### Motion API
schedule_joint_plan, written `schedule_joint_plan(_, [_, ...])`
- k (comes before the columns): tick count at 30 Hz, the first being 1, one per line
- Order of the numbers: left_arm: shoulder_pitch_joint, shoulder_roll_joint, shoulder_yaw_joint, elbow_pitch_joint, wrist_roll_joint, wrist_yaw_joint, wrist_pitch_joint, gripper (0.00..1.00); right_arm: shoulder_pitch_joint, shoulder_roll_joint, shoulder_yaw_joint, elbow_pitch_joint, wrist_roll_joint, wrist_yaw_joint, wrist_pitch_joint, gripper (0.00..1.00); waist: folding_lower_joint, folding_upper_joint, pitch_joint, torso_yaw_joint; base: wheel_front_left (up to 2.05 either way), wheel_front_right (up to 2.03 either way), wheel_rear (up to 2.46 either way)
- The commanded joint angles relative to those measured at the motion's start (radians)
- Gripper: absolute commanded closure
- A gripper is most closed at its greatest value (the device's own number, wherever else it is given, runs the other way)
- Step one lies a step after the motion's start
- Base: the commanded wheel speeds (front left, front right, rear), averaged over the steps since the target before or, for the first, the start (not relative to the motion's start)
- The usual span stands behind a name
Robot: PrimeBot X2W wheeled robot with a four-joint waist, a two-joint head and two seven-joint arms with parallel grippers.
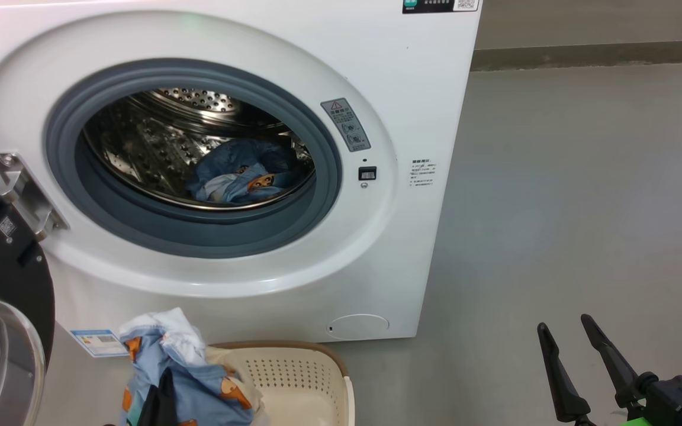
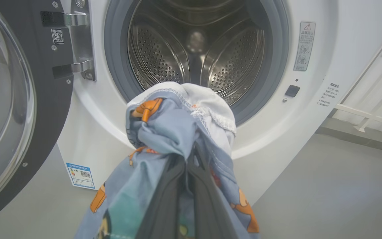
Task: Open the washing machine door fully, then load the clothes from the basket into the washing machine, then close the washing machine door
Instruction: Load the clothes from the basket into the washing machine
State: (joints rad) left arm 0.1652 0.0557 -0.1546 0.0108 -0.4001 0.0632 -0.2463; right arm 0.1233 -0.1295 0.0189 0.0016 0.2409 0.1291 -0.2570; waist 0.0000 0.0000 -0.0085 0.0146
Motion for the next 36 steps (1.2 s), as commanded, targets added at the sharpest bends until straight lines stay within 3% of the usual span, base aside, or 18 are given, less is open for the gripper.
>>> schedule_joint_plan(1, [-0.014, 0.013, 0.027, -0.032, 0.001, 0.007, -0.005, 1.0, -0.011, -0.018, 0.025, -0.021, 0.004, 0.002, -0.005, 0.0, 0.0, 0.0, -0.003, 0.0, 0.0, 0.0, 0.0])
schedule_joint_plan(20, [-0.039, 0.031, 0.01, -0.041, 0.005, 0.005, 0.005, 1.0, -0.014, -0.014, 0.029, -0.026, 0.003, 0.002, -0.005, 0.0, 0.0, 0.0, 0.014, -0.006, 0.0, 0.0, 0.0])
schedule_joint_plan(36, [-0.331, 0.068, 0.02, 0.088, 0.023, -0.019, 0.004, 1.0, -0.063, 0.01, 0.049, -0.037, -0.005, 0.002, -0.005, 0.0, 0.0, 0.0, 0.118, -0.047, 0.0, 0.0, 0.0])
